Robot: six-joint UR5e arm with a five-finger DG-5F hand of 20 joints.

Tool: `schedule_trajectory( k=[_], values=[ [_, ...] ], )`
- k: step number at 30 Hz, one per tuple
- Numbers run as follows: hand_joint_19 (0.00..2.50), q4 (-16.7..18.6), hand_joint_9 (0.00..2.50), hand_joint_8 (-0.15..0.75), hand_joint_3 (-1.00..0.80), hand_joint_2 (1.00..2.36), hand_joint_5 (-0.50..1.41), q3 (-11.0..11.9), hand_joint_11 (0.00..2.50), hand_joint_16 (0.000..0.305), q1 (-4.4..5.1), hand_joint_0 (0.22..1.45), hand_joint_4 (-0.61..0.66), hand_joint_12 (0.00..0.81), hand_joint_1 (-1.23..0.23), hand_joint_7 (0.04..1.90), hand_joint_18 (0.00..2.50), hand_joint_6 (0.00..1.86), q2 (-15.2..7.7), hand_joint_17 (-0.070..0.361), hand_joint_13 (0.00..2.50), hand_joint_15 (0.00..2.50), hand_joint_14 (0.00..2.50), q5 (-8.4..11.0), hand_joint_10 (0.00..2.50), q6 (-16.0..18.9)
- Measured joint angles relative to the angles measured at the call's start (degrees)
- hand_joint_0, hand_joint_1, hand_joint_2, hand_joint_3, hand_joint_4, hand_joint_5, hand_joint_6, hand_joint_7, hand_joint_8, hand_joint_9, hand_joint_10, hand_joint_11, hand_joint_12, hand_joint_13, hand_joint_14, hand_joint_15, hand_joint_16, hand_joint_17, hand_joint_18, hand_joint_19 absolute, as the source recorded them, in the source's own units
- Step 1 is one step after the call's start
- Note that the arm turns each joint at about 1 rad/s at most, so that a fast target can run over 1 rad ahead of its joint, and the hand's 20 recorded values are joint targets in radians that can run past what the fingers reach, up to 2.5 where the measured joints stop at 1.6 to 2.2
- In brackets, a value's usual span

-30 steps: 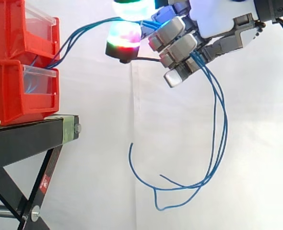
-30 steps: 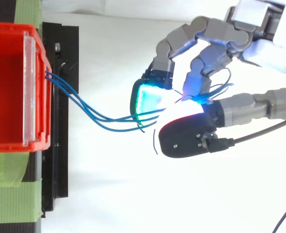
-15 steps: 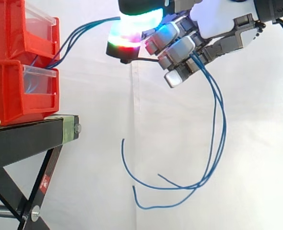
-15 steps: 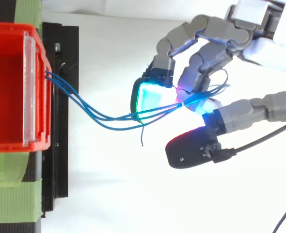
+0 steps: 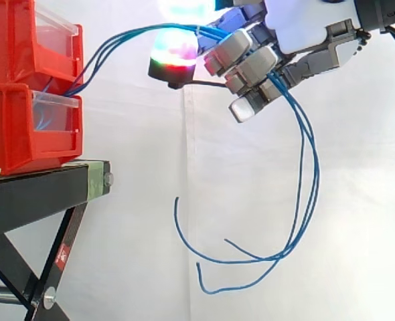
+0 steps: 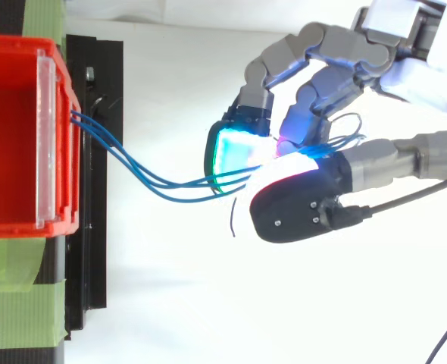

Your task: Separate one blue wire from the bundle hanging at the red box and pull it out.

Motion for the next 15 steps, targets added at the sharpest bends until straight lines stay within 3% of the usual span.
schedule_trajectory(
  k=[15],
  values=[
    [0.79,0.0,0.94,0.3,-0.33,1.01,-0.18,0.0,1.48,0.05,-0.01,0.6,0.13,0.403,-0.61,0.89,0.84,0.93,0.0,0.112,0.88,1.41,0.79,-0.01,0.7,0.0]
  ],
)
